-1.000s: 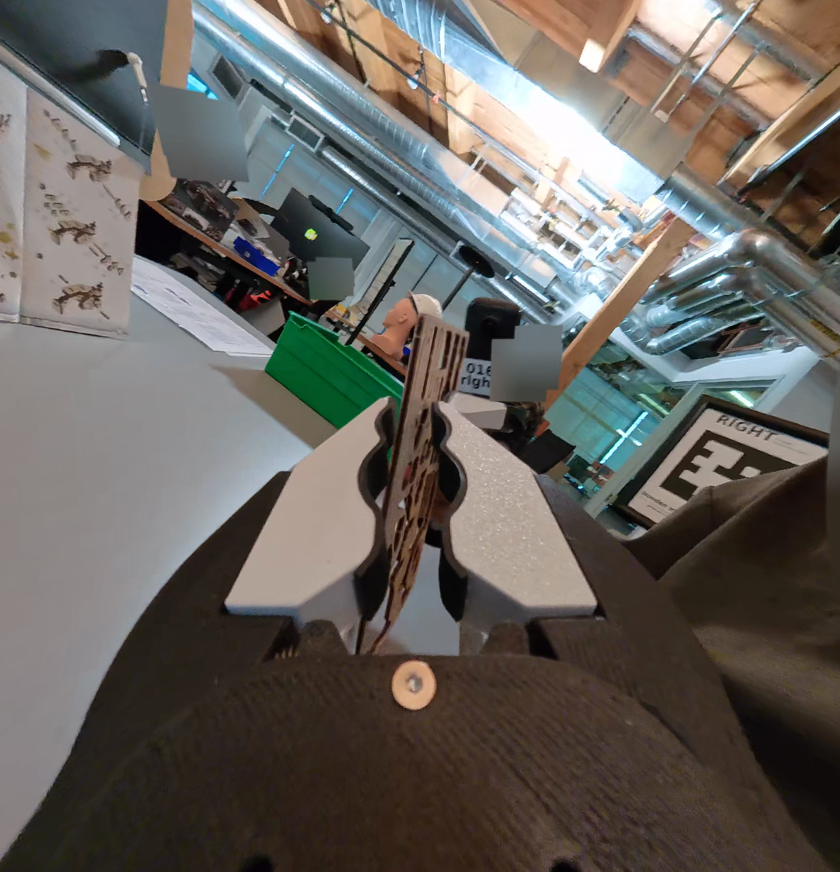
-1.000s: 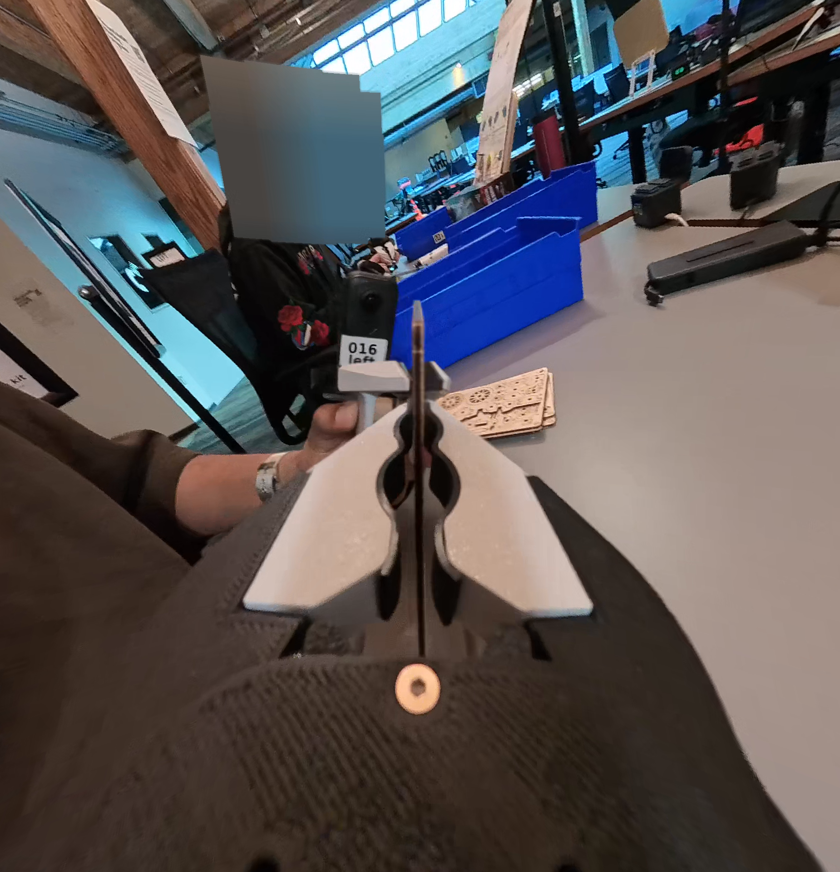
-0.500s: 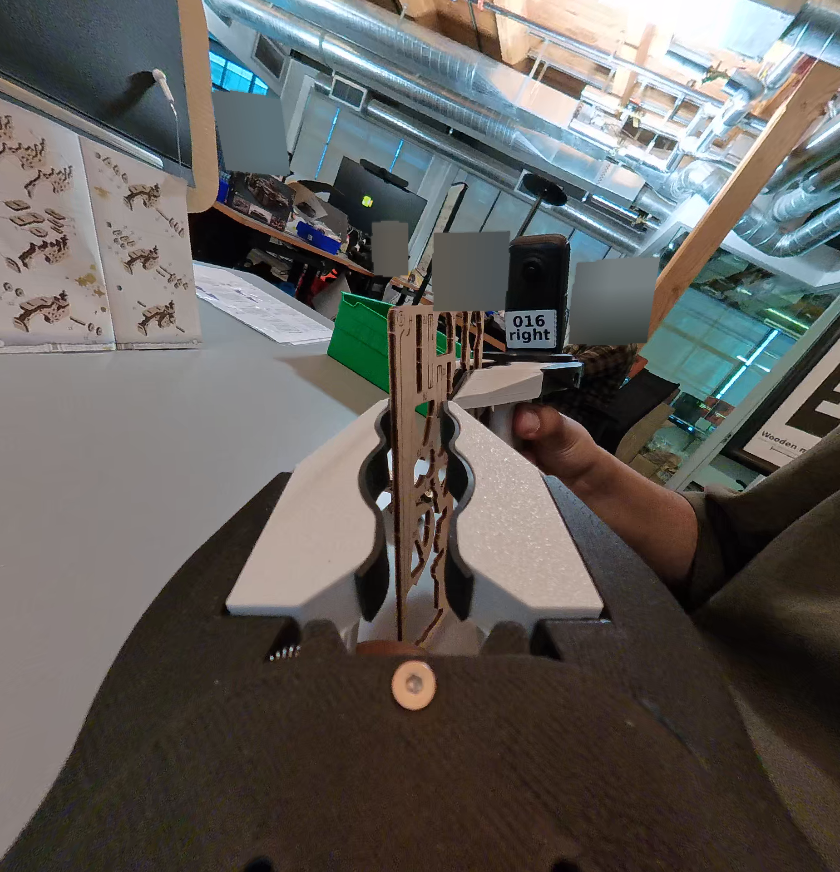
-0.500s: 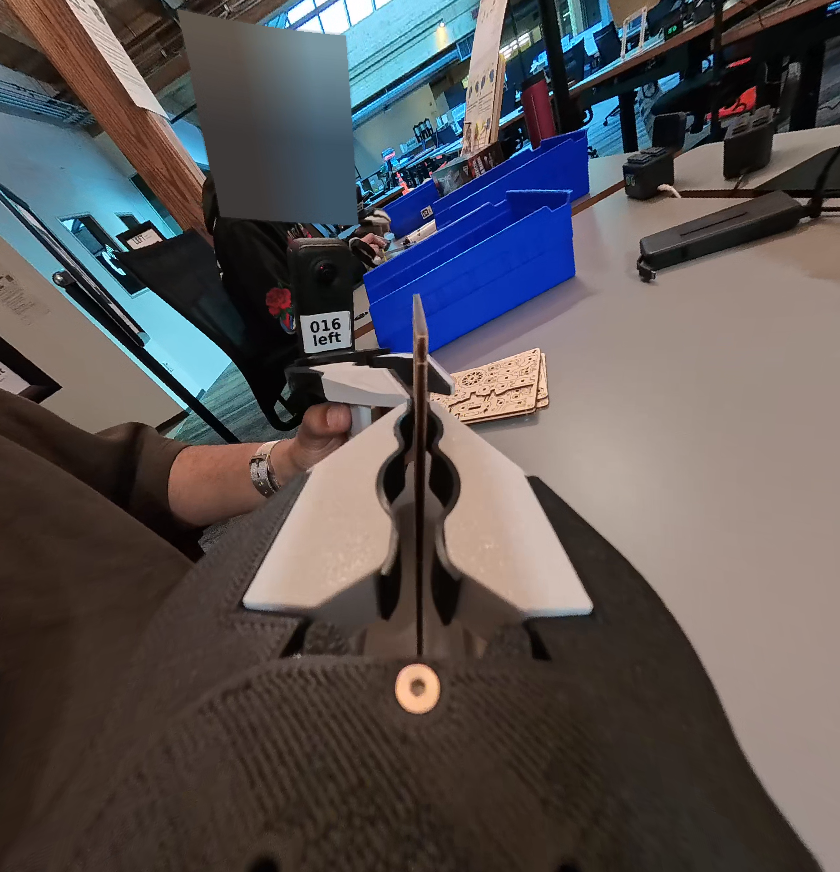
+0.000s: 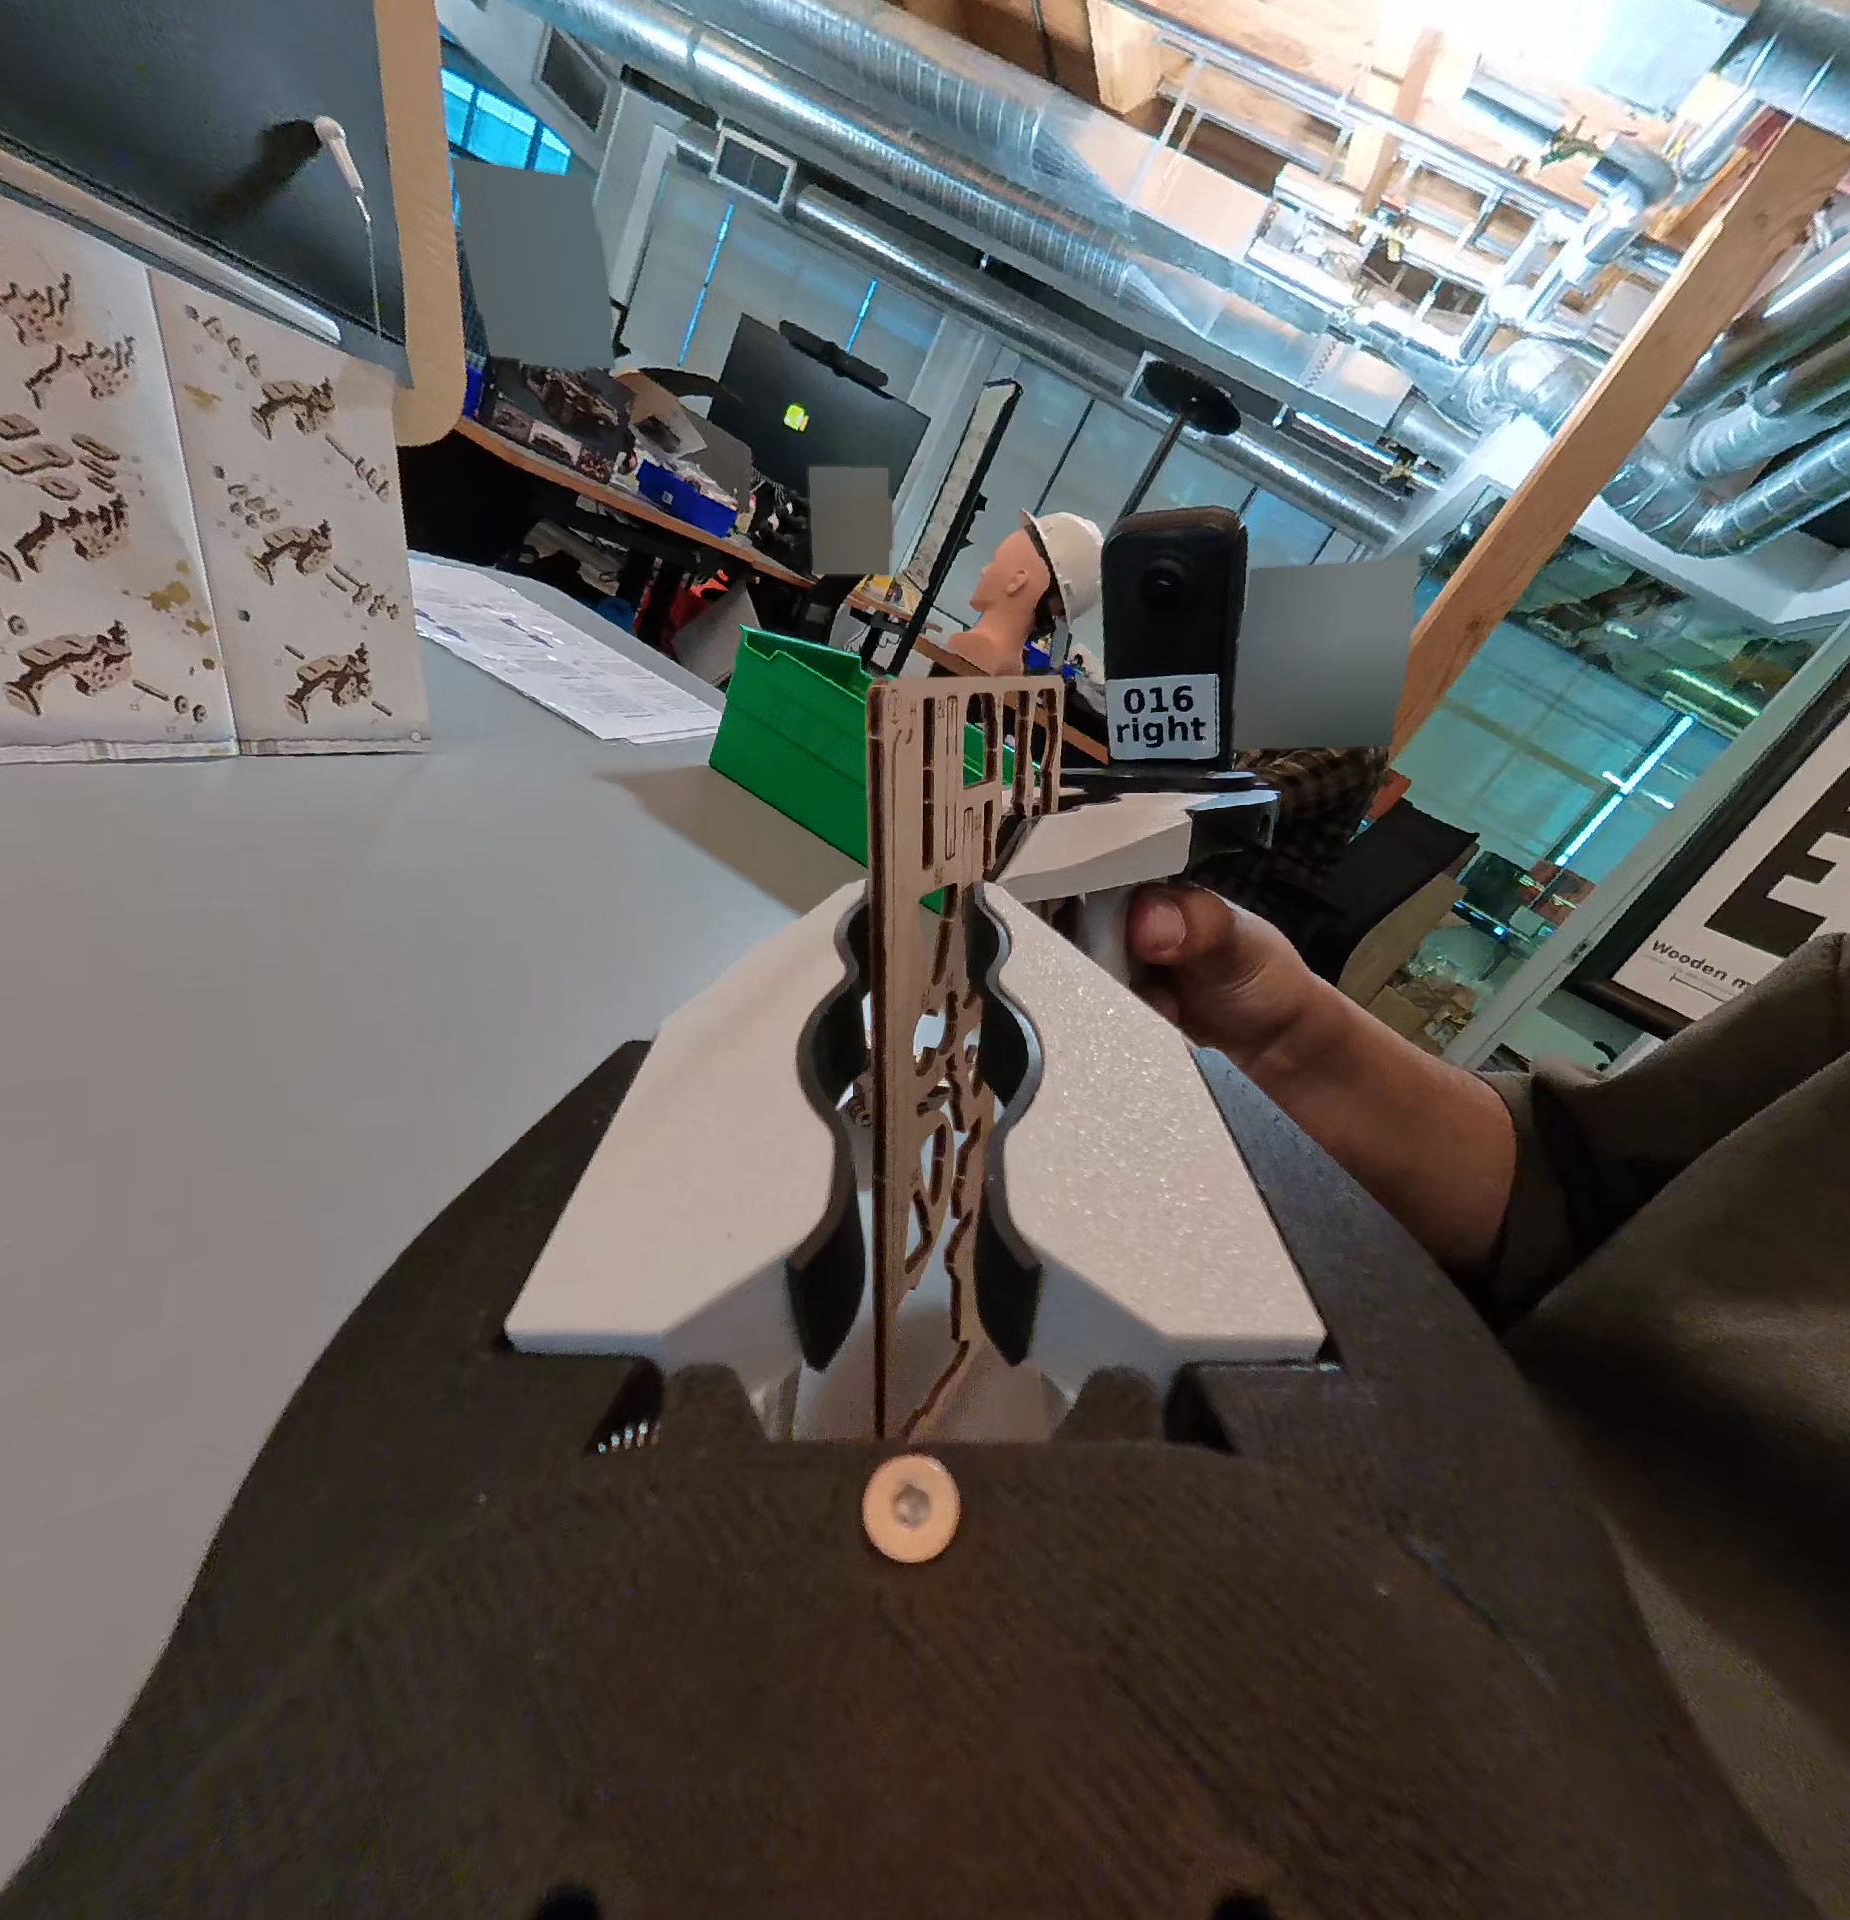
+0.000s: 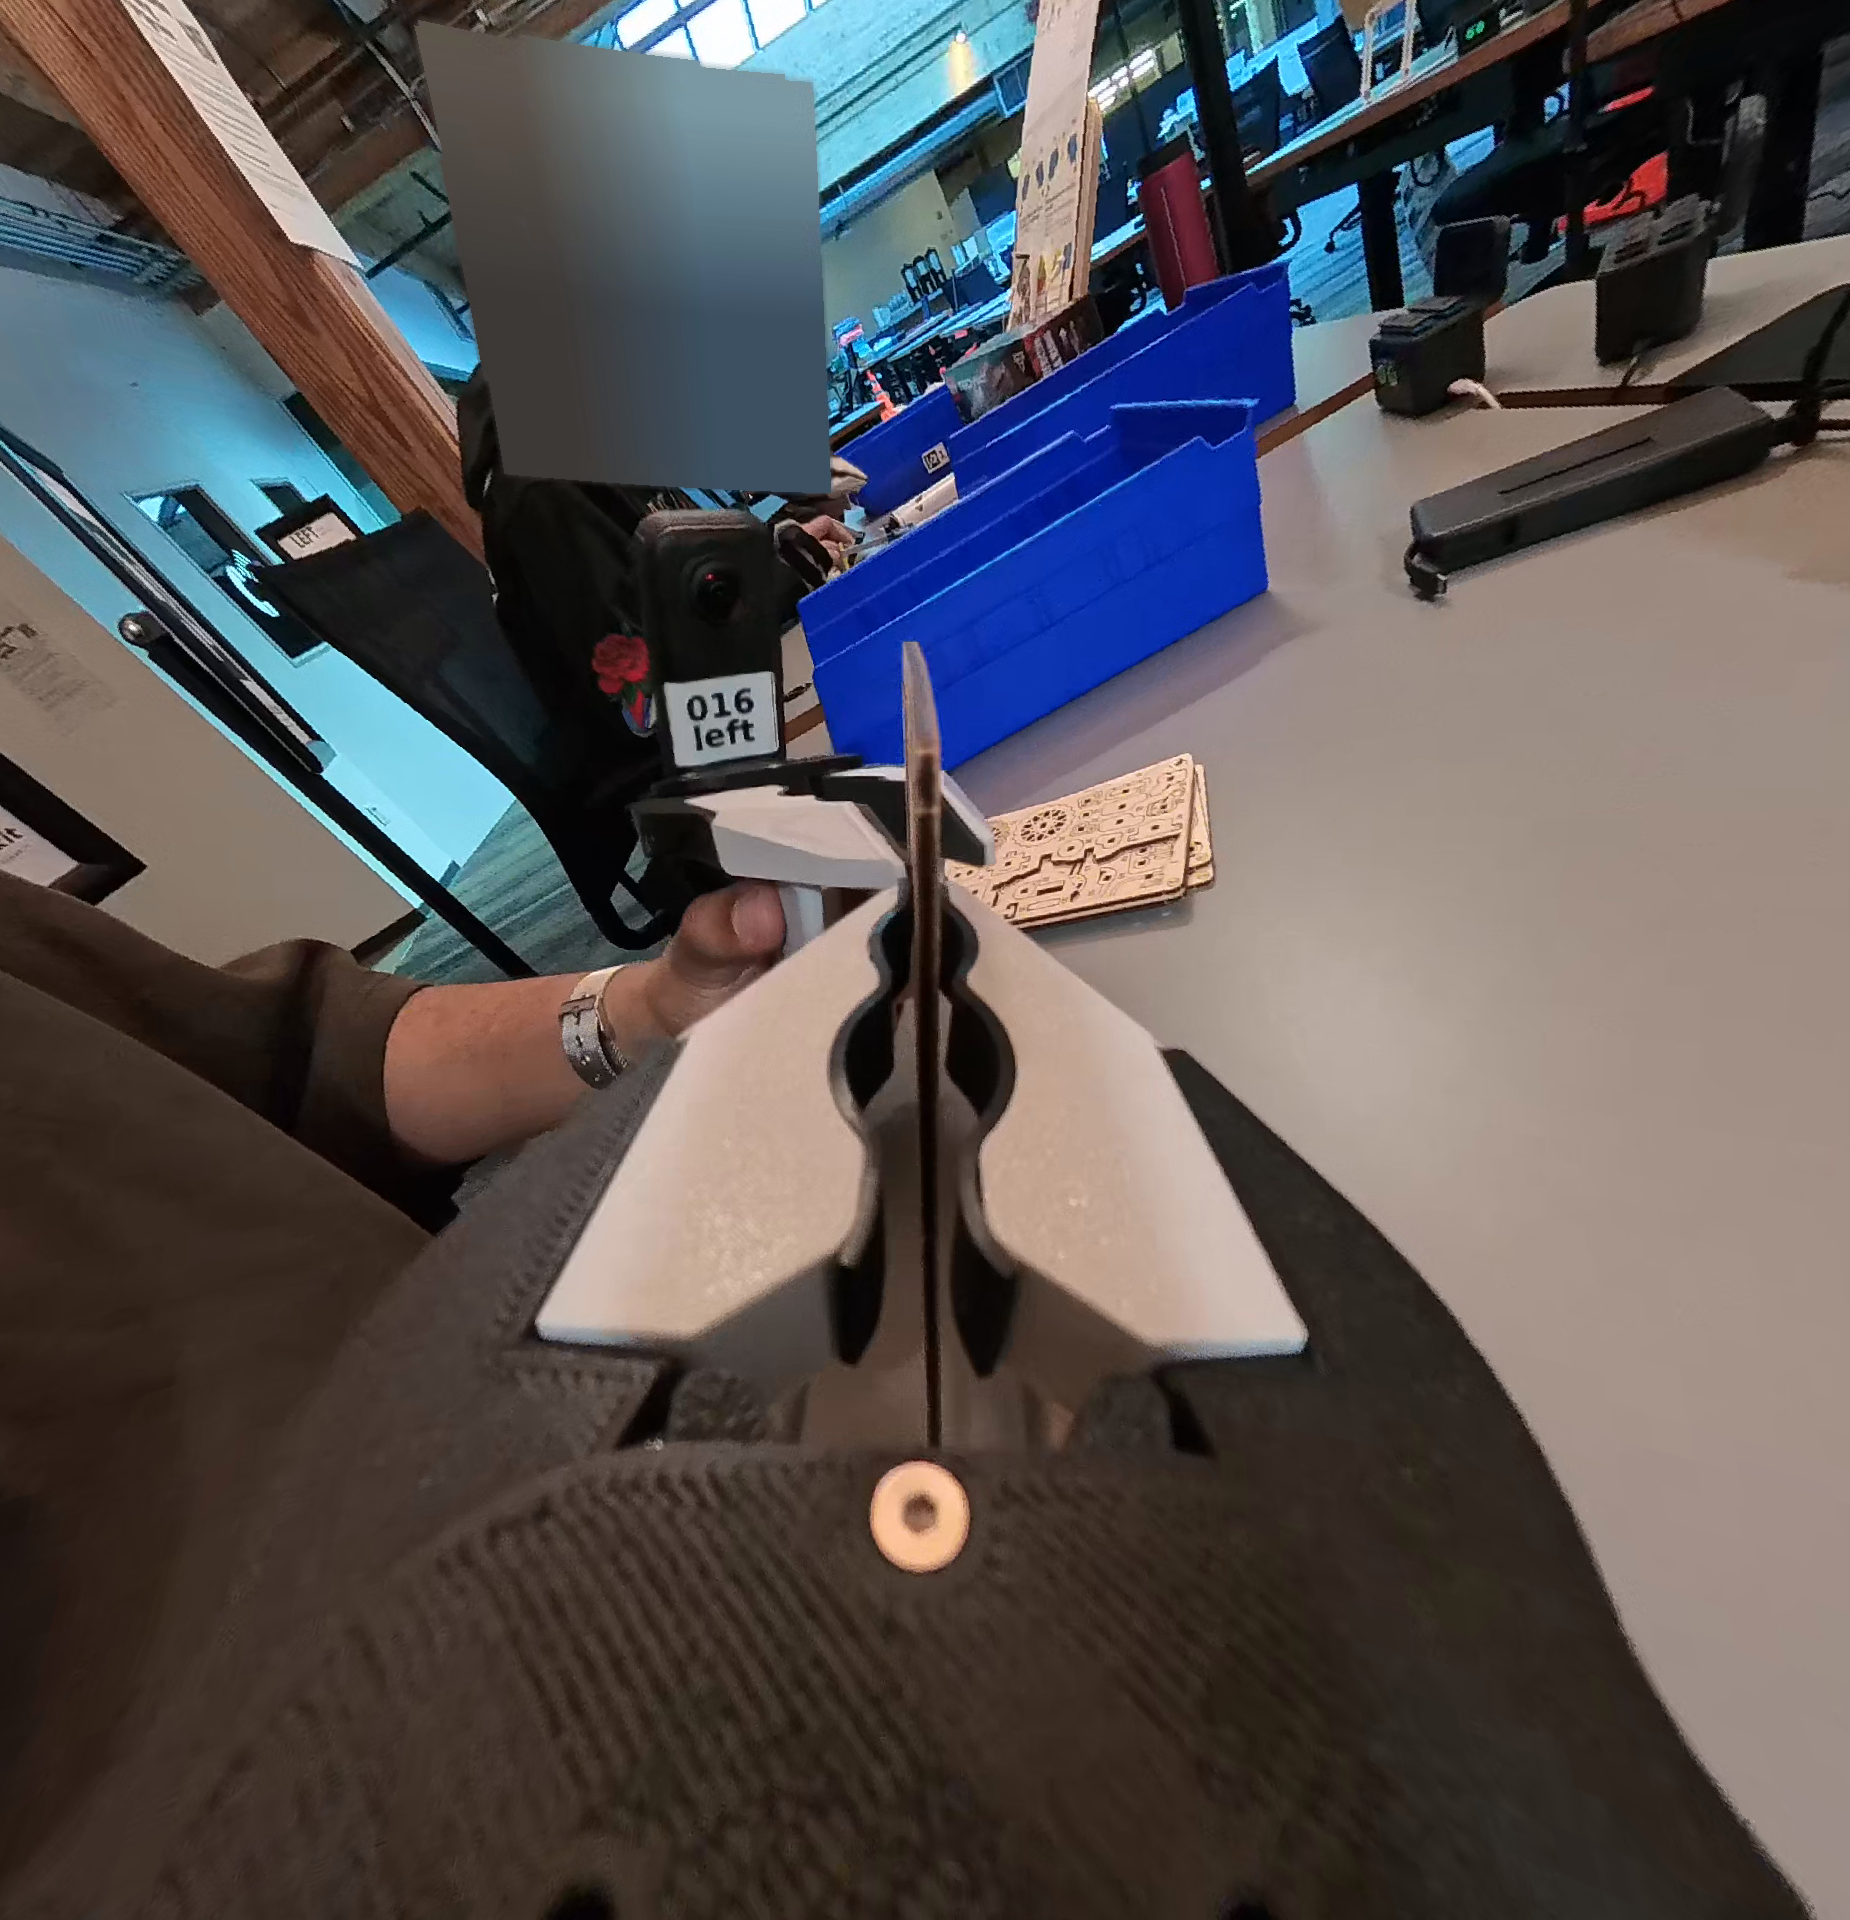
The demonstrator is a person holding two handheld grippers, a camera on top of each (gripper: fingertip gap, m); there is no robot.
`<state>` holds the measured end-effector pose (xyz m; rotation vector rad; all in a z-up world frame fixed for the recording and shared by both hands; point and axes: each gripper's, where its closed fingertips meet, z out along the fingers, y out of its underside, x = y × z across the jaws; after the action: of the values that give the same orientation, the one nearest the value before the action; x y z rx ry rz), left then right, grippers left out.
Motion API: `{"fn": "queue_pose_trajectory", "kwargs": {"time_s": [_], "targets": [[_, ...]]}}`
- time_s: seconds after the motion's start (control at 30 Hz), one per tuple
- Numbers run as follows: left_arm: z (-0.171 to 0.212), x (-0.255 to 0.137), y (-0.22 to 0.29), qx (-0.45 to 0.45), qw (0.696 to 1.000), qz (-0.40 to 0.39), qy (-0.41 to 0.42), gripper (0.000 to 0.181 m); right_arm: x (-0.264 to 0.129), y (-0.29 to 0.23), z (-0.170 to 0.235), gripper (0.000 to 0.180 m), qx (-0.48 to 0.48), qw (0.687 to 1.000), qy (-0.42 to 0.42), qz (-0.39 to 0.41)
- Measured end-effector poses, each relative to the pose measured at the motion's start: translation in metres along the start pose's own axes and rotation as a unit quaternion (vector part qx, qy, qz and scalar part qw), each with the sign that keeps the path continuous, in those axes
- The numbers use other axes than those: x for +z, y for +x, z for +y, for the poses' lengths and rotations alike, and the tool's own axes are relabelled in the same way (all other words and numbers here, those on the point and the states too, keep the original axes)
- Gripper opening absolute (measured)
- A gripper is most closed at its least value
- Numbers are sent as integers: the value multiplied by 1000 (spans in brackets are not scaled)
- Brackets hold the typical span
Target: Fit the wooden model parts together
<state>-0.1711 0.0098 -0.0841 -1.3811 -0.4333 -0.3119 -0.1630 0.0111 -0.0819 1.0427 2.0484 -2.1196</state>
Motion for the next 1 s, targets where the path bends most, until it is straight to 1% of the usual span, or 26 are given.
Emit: {"fn": "queue_pose_trajectory", "kwargs": {"time_s": [0.23,0.4,0.6,0.7,0.77,0.9,1.0], "targets": [[0,0,-3,31,999,-29,-8,10,0,1,1,2,10,1000,1,6],[0,2,-3,33,999,-40,-3,11,-1,2,0,2,4,1000,-2,14],[2,2,-6,-27,999,-29,7,11,0,5,0,2,5,1000,2,18],[0,2,-2,-54,998,4,25,11,0,4,-1,2,7,1000,9,13],[0,2,-3,-72,997,13,27,10,0,5,-1,2,17,1000,15,9],[1,3,-4,-56,998,1,26,10,0,6,0,2,41,999,22,-3],[-1,1,-4,-47,998,-5,31,12,0,5,1,2,30,999,13,1]]}}
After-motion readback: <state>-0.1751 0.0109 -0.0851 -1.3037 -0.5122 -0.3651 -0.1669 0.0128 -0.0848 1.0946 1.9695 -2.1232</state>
